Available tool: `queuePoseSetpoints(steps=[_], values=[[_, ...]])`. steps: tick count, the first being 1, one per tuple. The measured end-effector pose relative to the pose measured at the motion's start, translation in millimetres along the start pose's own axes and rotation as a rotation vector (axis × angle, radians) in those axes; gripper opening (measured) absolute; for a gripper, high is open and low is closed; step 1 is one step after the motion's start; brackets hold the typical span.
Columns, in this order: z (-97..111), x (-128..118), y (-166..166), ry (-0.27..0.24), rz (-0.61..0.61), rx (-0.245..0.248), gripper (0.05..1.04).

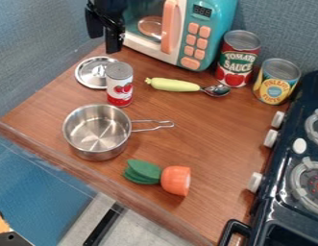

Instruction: Move the silver pot to the top right of the table

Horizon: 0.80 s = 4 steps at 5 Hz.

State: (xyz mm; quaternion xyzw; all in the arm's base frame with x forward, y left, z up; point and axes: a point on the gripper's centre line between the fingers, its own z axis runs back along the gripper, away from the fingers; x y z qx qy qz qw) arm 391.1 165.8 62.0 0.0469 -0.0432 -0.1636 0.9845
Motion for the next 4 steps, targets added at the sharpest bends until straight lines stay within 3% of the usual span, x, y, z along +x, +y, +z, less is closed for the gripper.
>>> queuePoseSetpoints(steps=[1,2,3,4], values=[[-16.5,-3.5,-4.7,0.03,-0.001,-0.031,1.001],[-17.7,-3.1,-9.9,0.024,0.005,-0.061,1.0],[5.4,-5.5,-3.2,-0.046,0.034,-0.085,1.0],[37.3,-21.2,1.1,-0.117,0.072,-0.07,1.0]])
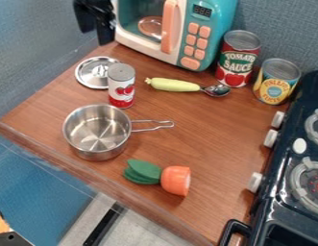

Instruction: Move the silver pot to the top right of the table

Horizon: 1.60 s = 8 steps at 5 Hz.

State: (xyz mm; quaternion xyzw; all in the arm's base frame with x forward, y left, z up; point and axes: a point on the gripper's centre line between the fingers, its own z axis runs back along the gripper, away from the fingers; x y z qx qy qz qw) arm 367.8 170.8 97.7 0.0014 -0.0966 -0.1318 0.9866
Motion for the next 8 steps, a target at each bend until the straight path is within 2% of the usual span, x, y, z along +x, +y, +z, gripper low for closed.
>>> queuePoseSetpoints(steps=[1,2,3,4,5,6,7,8], values=[[21.9,-18.7,-7.1,-0.036,0.015,0.008,1.0],[25.4,-51.5,-15.9,-0.045,0.087,-0.005,1.0],[7.7,-76.3,-36.9,-0.04,0.155,-0.023,1.0],[-12.2,-87.3,-49.6,-0.029,0.185,-0.023,1.0],[-35.7,-86.8,-67.7,-0.004,0.144,-0.045,1.0],[-54.4,-85.7,-78.6,0.055,0.12,-0.057,1.0],[-70.7,-85.9,-84.6,0.075,0.116,-0.097,1.0],[-81.8,-91.3,-86.4,0.115,0.112,-0.103,1.0]])
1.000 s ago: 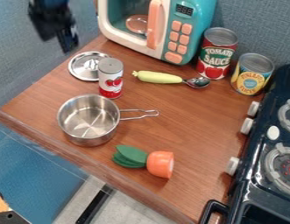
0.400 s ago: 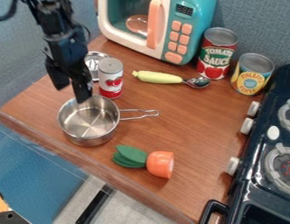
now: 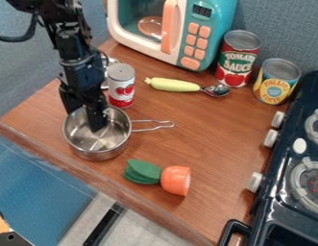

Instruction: Move the silver pot to the top right of the table

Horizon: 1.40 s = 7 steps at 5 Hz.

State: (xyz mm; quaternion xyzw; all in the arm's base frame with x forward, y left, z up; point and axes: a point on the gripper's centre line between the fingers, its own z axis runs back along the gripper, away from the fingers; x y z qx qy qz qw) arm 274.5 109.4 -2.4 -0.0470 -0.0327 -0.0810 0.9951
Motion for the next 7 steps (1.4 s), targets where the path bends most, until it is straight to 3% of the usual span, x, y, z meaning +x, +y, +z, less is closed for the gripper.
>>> queuePoseSetpoints(steps=[1,2,3,4,5,7], values=[[-3.0,2.4,-0.8,0.004,-0.024,0.0,0.972],[-3.2,6.3,-1.3,-0.026,-0.042,-0.006,0.693],[-4.6,2.3,-2.2,-0.02,-0.045,-0.014,0.381],[-2.7,-0.1,-4.4,-0.014,-0.042,-0.021,0.16],[12.3,4.4,-3.5,-0.053,-0.063,0.0,0.079],[64.8,19.1,-8.0,-0.116,-0.193,-0.012,0.077]])
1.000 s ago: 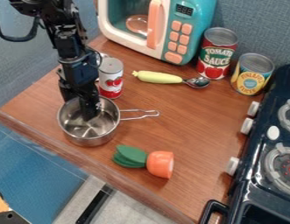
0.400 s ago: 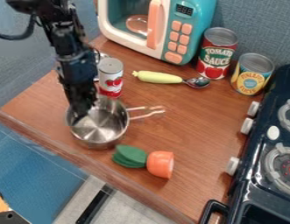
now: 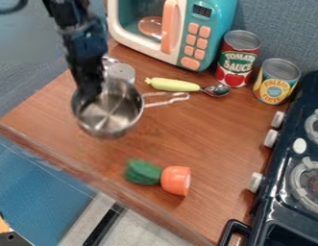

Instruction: Move the silver pot to the top right of the table

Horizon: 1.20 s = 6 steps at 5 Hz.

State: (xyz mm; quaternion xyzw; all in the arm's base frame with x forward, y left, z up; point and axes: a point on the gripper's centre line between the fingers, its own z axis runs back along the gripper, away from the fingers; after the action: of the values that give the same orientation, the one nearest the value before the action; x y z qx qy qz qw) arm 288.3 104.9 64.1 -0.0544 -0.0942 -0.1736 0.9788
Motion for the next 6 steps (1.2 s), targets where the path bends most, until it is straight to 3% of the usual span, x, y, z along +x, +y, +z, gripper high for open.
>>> queuePoseSetpoints(steps=[1,2,3,5,6], values=[[24.2,22.7,-5.5,0.021,-0.146,-0.032,0.077],[35.1,57.6,-25.0,0.067,-0.347,-0.035,0.077],[21.2,86.7,-28.8,0.127,-0.558,-0.063,0.077],[-10.6,120.5,-15.6,0.203,-0.942,-0.123,0.077],[-36.7,125.4,-20.4,0.229,-0.989,-0.164,0.076]])
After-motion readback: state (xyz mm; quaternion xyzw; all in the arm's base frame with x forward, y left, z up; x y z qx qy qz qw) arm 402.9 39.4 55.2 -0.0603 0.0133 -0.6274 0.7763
